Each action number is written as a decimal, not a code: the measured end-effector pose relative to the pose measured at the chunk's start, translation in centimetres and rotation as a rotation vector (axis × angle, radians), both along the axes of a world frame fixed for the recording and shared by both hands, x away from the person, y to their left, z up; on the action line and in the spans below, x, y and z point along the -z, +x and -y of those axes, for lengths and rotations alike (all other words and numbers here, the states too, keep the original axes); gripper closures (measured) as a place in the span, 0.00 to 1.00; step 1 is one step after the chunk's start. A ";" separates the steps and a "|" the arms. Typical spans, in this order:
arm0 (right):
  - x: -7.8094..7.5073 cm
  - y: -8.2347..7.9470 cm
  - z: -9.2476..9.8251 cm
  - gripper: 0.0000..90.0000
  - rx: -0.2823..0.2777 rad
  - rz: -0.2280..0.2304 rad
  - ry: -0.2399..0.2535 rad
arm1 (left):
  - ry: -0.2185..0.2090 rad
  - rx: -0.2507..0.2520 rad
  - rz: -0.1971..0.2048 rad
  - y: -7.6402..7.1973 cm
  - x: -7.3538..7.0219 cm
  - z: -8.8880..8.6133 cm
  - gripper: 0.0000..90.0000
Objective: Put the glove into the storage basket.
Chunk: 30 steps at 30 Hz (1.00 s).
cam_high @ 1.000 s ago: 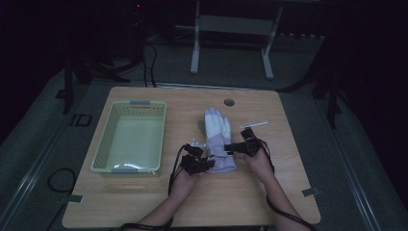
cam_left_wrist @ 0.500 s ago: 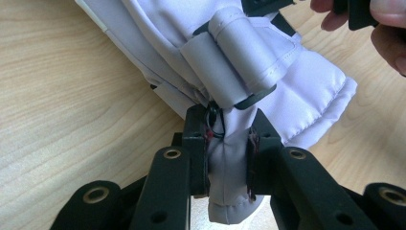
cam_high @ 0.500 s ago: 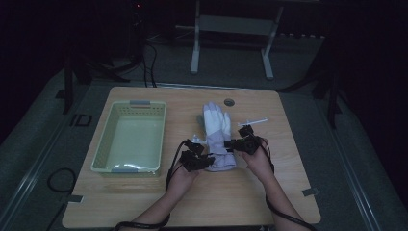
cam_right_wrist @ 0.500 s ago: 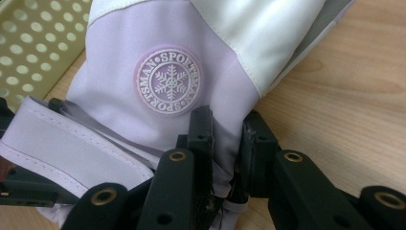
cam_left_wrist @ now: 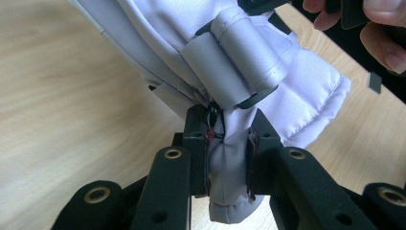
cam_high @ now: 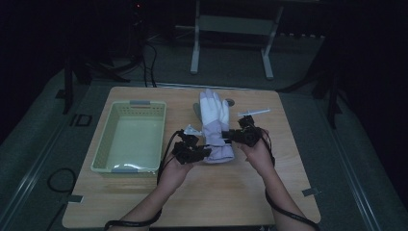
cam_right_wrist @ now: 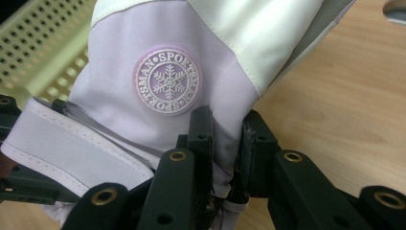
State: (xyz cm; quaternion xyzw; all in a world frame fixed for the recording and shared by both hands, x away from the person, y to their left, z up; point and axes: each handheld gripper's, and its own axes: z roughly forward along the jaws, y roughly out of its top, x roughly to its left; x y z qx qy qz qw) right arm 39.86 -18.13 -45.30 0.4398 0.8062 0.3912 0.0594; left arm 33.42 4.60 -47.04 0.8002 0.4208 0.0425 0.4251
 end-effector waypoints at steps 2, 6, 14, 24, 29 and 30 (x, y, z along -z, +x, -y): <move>-0.8 -0.1 -0.5 0.86 -0.004 0.014 0.000 | 0.007 0.001 0.013 0.0 -0.8 -0.5 0.84; -2.3 -0.1 -1.6 0.86 -0.012 0.042 0.006 | 0.022 0.008 0.032 0.1 -2.4 -1.7 0.84; -3.9 0.0 -4.3 0.86 -0.041 0.064 0.021 | 0.045 0.029 0.060 -0.1 -4.2 -4.6 0.84; -4.6 0.1 -8.9 0.86 -0.079 0.077 0.023 | 0.095 0.008 0.070 -0.7 -5.3 -8.8 0.84; -4.7 0.1 -11.5 0.86 -0.090 0.081 0.033 | 0.110 -0.012 0.070 -1.1 -5.6 -11.1 0.84; -4.7 0.1 -12.0 0.86 -0.092 0.077 0.035 | 0.113 -0.016 0.067 -1.1 -5.6 -11.6 0.84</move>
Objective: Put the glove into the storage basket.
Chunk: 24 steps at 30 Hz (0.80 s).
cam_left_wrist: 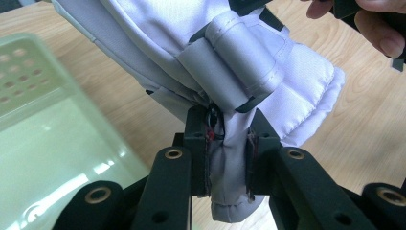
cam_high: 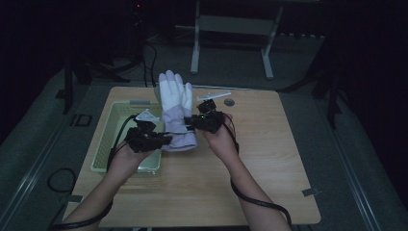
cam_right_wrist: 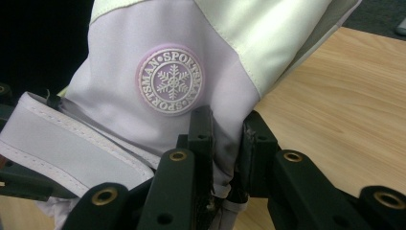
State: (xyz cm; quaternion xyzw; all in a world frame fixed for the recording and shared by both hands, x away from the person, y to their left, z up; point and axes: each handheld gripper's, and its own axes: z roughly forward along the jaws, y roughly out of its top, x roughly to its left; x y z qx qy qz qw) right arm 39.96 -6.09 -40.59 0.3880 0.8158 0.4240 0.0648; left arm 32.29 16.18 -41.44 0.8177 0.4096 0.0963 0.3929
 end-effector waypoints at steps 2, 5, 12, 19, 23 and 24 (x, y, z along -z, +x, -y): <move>0.1 0.0 -1.1 0.86 -0.008 -0.001 -0.003 | 0.004 -0.008 -0.004 -0.1 0.0 -1.0 0.84; 0.2 0.0 -2.8 0.86 -0.013 -0.002 -0.004 | -0.012 -0.016 -0.010 -0.2 0.3 -2.8 0.84; 0.7 0.1 -6.8 0.86 -0.030 -0.005 0.000 | 0.005 -0.043 -0.012 -0.6 0.7 -6.5 0.84; 1.8 0.1 -10.5 0.86 -0.036 -0.030 0.019 | 0.037 -0.067 -0.033 -0.9 1.1 -9.7 0.84; 2.9 0.0 -11.9 0.86 -0.038 -0.052 0.020 | 0.038 -0.065 -0.071 -0.8 2.1 -11.1 0.84; 3.3 0.0 -12.2 0.86 -0.038 -0.058 0.019 | 0.038 -0.062 -0.087 -0.7 2.6 -11.3 0.84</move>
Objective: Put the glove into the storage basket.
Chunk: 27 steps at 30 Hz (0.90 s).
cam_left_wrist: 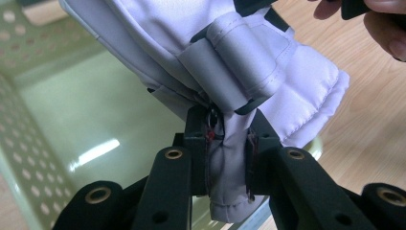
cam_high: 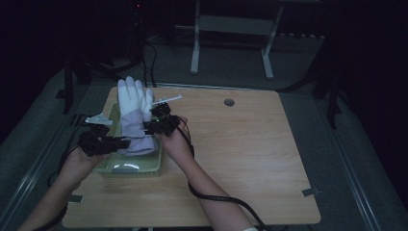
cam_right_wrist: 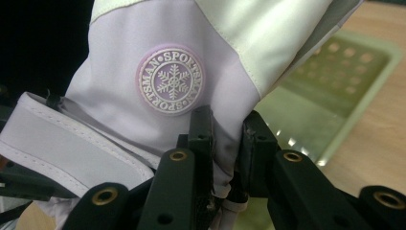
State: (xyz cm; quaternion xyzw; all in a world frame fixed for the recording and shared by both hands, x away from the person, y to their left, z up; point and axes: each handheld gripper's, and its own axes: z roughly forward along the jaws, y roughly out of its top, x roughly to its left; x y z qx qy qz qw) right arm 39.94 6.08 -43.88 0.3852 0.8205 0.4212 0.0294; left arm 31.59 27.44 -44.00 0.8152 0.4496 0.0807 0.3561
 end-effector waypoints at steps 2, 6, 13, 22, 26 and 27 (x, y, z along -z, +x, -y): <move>0.9 0.1 -0.4 0.86 0.001 -0.017 -0.014 | 0.005 -0.001 -0.025 0.2 1.0 -0.2 0.84; 3.5 0.5 -0.8 0.86 0.005 -0.075 -0.031 | 0.016 -0.001 -0.083 0.8 3.2 -0.4 0.84; 6.6 0.9 -1.4 0.86 0.032 -0.160 -0.156 | 0.018 -0.004 -0.191 1.9 6.5 0.2 0.84; 6.5 0.6 -3.0 0.76 0.008 -0.148 -0.322 | 0.056 -0.041 -0.317 2.7 8.0 0.4 0.80; 6.3 0.3 -3.5 0.66 -0.009 -0.113 -0.354 | 0.075 -0.049 -0.334 2.8 8.0 0.5 0.76; 6.2 0.3 -3.4 0.65 -0.014 -0.107 -0.358 | 0.075 -0.051 -0.337 2.8 8.0 0.5 0.76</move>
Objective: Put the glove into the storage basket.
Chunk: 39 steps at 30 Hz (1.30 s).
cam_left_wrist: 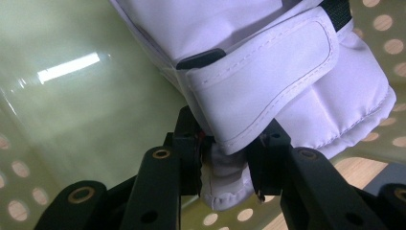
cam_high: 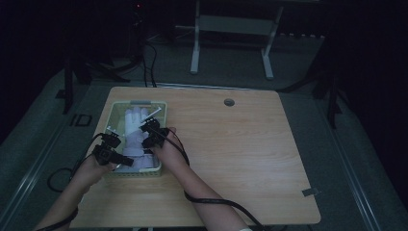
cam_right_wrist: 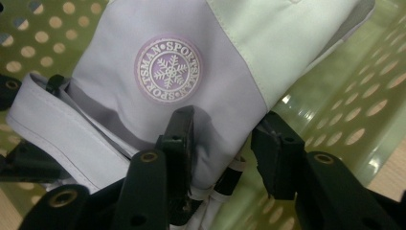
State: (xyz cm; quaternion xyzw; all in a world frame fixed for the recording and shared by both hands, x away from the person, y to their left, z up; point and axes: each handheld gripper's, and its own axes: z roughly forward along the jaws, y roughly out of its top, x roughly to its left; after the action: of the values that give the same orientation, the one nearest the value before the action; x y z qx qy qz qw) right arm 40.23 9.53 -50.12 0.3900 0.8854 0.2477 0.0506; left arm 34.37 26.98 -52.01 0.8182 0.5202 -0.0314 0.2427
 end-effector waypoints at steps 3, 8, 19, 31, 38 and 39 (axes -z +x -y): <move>-0.5 -0.2 0.2 0.55 -0.015 0.039 0.006 | 0.002 0.003 0.001 0.0 0.0 0.0 0.74; -1.7 -0.4 0.5 0.43 -0.057 0.060 0.071 | -0.003 -0.013 0.063 -0.3 -0.4 0.1 0.58; -4.4 -0.7 2.1 0.20 -0.145 0.098 0.140 | -0.022 -0.069 0.343 -2.3 -3.5 0.8 0.14; -5.0 -0.7 5.2 0.17 -0.169 0.147 0.147 | -0.082 -0.089 0.470 -3.7 -4.3 2.8 0.01; -5.4 -0.8 7.3 0.16 -0.179 0.160 0.151 | -0.118 -0.057 0.476 -4.0 -4.5 4.9 0.01; -5.4 -0.9 7.9 0.16 -0.184 0.164 0.149 | -0.117 -0.042 0.469 -4.0 -4.5 5.3 0.01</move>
State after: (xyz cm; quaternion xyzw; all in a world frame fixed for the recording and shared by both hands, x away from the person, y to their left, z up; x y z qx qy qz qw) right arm 39.34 1.61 -44.73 0.2881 0.8896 0.3472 0.0707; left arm 30.34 21.69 -47.47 0.7767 0.4637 0.1346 0.4044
